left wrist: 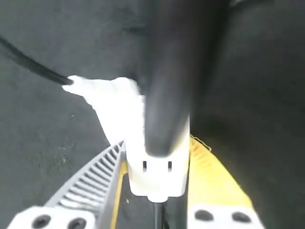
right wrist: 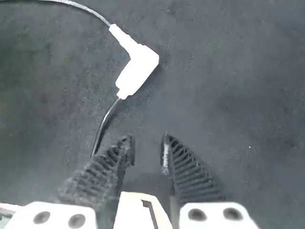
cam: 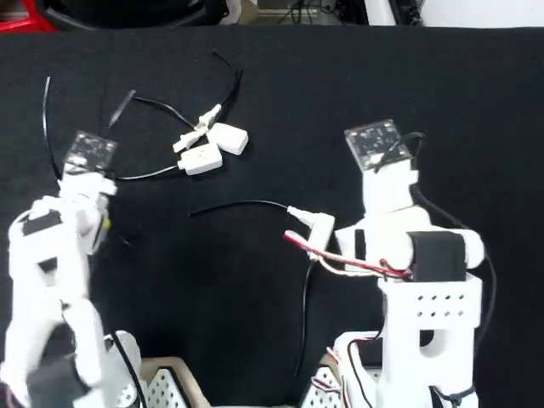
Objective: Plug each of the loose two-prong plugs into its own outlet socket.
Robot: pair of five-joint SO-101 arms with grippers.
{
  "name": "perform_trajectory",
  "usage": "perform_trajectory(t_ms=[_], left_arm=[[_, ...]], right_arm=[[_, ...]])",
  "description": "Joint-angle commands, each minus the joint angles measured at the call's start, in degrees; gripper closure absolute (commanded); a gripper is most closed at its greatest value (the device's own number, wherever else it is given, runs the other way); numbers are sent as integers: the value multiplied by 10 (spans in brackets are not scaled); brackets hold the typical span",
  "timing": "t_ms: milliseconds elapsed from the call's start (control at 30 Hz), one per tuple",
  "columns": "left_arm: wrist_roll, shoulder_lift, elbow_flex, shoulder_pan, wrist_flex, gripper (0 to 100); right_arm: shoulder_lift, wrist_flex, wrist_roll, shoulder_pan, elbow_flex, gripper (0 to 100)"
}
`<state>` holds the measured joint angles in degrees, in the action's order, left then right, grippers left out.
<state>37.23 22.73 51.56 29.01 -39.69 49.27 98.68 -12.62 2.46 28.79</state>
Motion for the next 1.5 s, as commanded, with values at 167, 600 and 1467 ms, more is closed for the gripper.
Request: perform_trajectory(t_ms=[167,600,1467], left_arm=[[-68,-150,-250,29,-146,749],[-65,-28,-541,-172,-445,679],[7,-680,-971,-281,-380,679]], right_arm=[[-5,-3,-4,14,-2,855],[-13,-4,-5,13,-2,786],[-157,-76,-6,11,-3,786]])
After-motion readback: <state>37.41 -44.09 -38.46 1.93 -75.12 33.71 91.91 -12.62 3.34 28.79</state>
